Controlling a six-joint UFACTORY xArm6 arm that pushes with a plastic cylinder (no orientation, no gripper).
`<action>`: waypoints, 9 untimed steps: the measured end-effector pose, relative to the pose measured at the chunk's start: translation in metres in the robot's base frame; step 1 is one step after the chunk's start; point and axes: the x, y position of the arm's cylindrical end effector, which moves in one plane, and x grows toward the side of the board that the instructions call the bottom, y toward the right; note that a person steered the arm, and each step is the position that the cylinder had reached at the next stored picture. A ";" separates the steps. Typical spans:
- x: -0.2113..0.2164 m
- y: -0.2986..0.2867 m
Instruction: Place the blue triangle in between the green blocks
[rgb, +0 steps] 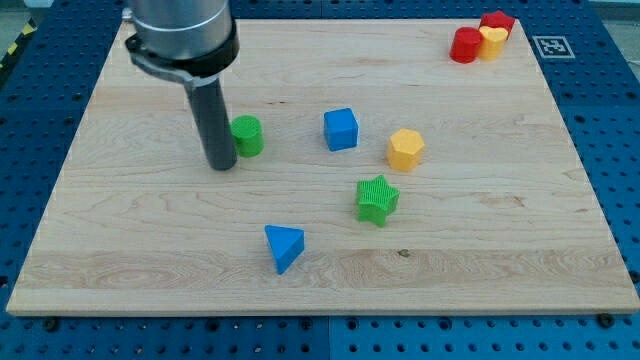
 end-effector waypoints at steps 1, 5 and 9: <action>0.059 -0.001; 0.126 0.101; 0.123 0.093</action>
